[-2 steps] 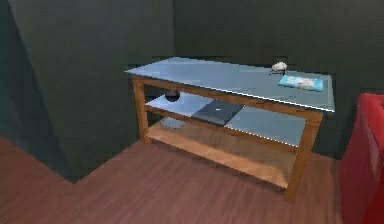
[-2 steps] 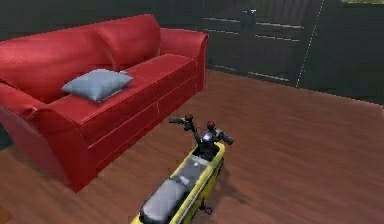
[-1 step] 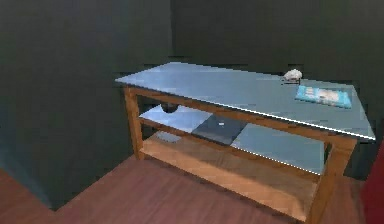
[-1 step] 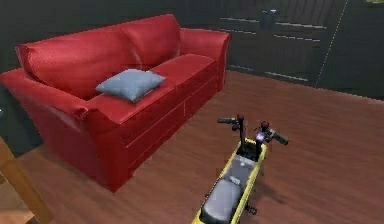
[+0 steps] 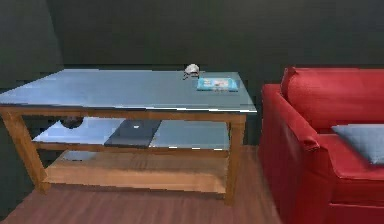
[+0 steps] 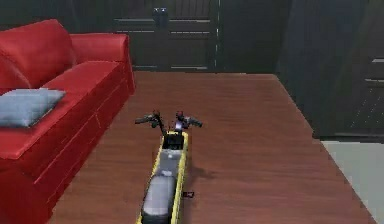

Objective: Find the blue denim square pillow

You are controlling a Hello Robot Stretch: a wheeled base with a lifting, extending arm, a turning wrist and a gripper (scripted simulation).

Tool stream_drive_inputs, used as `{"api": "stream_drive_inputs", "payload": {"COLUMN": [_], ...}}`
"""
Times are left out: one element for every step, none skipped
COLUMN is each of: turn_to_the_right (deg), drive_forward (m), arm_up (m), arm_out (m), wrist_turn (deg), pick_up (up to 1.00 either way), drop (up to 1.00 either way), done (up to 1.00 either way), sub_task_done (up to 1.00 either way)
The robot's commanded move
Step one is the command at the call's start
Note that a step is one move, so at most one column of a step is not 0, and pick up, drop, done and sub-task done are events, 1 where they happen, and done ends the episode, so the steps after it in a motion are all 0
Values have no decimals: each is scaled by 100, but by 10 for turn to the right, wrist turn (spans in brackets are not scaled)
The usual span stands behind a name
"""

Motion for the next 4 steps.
{"api": "stream_drive_inputs", "payload": {"turn_to_the_right": [0, 450, 180, 0], "drive_forward": [40, 0, 0, 45], "arm_up": [0, 0, 0, 0], "arm_out": [0, 0, 0, 0], "wrist_turn": [0, 0, 0, 0], "pick_up": [0, 0, 0, 0], "drop": [0, 0, 0, 0], "done": [0, 0, 0, 0], "sub_task_done": [0, 0, 0, 0]}}
